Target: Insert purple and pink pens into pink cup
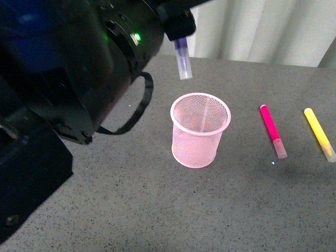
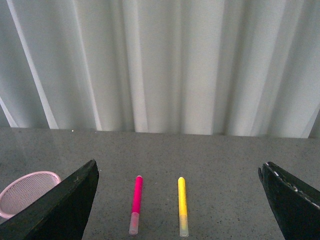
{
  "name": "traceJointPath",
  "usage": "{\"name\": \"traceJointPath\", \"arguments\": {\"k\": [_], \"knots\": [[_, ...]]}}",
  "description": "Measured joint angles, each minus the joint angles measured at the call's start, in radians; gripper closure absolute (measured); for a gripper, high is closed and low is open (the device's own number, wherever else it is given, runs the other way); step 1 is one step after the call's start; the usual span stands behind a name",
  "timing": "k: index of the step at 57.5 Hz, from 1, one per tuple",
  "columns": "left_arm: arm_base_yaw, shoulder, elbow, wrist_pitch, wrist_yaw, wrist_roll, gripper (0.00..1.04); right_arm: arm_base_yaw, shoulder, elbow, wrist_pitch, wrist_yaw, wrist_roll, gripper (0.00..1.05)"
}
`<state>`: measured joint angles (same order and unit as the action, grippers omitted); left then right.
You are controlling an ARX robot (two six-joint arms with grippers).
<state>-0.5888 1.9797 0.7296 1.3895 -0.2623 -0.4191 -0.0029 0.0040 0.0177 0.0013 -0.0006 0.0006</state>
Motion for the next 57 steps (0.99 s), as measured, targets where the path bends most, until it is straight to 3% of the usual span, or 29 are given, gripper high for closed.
{"name": "traceJointPath", "arguments": {"k": [48, 53, 57], "knots": [[-0.050, 0.224, 0.121, 0.004, -0.080, -0.080, 0.93, 0.000, 0.000, 0.000, 0.000, 0.000, 0.000, 0.07], [-0.051, 0.227, 0.125, 0.004, -0.080, -0.084, 0.81, 0.000, 0.000, 0.000, 0.000, 0.000, 0.000, 0.07], [-0.051, 0.228, 0.126, 0.004, -0.079, -0.085, 0.62, 0.000, 0.000, 0.000, 0.000, 0.000, 0.000, 0.07]]}}
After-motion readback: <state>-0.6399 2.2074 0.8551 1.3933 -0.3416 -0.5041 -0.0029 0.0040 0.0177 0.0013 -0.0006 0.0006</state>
